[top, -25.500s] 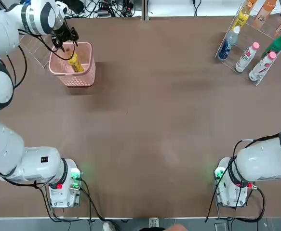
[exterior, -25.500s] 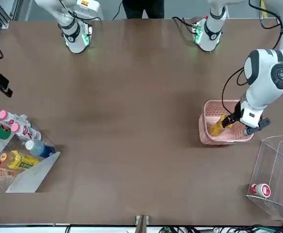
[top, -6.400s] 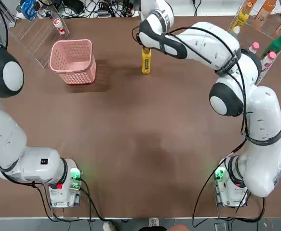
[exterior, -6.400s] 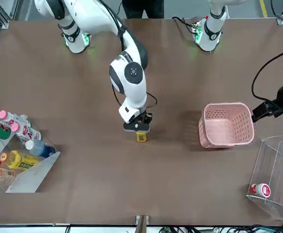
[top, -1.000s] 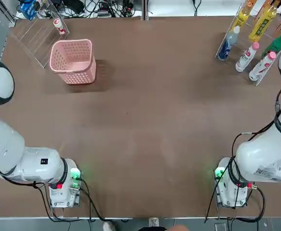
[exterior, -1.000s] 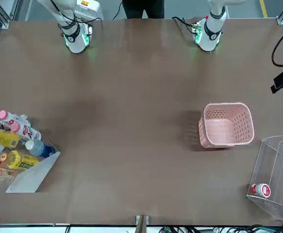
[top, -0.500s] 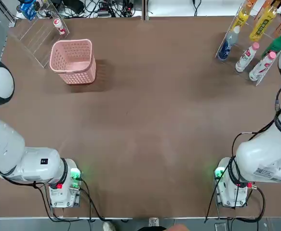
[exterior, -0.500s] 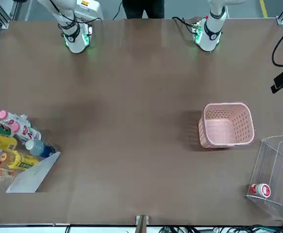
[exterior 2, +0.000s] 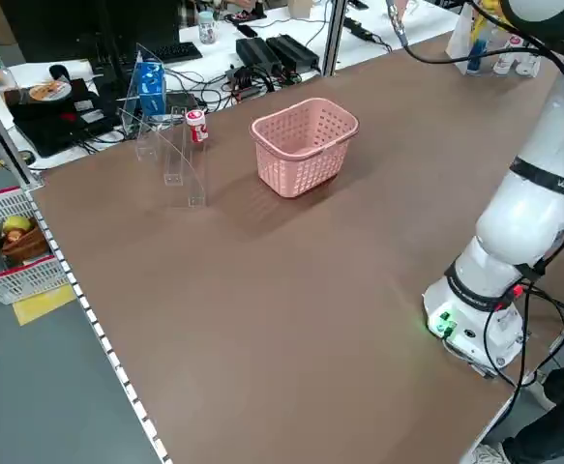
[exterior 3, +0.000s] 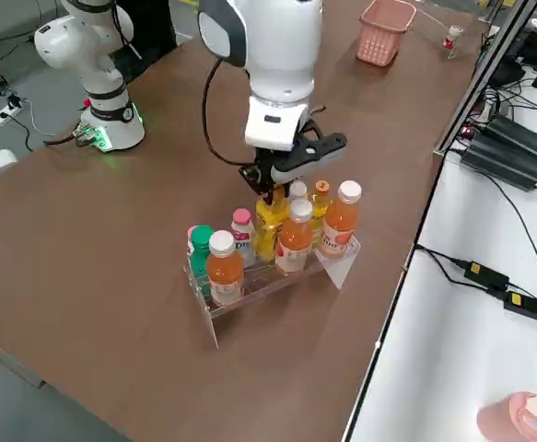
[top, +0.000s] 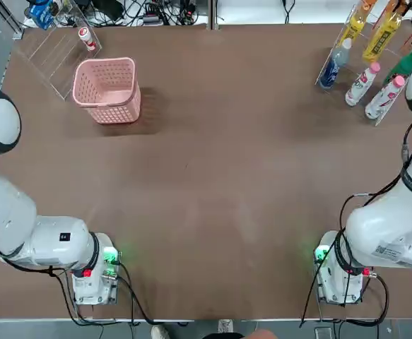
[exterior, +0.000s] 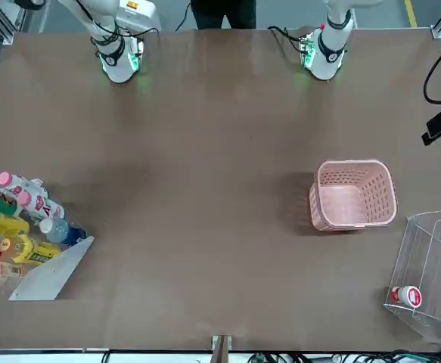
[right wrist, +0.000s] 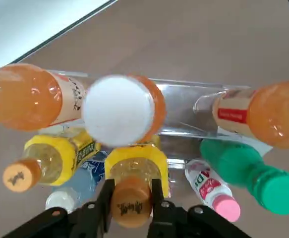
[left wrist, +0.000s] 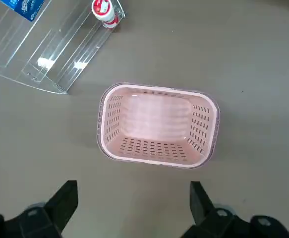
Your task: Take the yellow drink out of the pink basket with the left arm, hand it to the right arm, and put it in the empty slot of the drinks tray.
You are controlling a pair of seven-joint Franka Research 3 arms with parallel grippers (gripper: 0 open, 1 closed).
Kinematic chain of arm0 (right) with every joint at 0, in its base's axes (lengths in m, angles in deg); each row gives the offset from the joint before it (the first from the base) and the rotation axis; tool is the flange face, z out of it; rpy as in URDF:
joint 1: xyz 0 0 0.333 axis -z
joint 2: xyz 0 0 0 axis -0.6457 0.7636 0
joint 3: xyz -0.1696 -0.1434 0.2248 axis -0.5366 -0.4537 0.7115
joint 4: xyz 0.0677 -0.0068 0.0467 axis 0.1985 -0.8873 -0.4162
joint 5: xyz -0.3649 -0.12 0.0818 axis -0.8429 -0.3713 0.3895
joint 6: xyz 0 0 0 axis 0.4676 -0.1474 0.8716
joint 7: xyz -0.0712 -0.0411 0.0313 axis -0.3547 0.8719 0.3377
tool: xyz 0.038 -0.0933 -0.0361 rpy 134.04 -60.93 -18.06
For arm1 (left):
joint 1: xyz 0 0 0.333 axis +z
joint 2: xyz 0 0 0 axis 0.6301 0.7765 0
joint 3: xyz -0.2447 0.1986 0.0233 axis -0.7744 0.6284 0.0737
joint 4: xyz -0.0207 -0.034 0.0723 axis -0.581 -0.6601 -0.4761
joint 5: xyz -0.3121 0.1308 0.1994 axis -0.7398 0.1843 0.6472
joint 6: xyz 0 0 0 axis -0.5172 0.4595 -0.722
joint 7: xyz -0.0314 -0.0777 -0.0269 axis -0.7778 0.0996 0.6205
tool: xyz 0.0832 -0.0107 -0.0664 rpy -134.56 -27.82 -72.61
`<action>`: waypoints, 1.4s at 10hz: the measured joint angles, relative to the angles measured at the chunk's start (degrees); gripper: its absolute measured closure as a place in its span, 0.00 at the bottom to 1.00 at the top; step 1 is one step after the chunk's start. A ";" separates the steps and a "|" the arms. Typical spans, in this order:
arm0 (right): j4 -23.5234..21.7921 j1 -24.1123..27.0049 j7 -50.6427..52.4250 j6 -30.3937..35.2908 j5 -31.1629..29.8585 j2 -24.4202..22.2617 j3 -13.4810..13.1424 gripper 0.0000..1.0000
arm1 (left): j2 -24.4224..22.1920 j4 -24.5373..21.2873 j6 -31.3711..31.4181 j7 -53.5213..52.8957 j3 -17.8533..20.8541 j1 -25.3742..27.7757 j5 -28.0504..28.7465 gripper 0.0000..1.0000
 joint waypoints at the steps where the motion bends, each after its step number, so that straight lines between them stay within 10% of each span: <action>1: 0.00 0.16 0.44 -0.05 0.19 0.34 0.00 0.66 | 0.00 0.00 0.00 0.00 0.12 0.00 0.00 0.00; 14: -1.76 0.20 1.23 -1.65 0.73 1.89 0.03 0.66 | 0.00 0.00 0.00 -0.03 0.33 -0.04 -0.12 0.00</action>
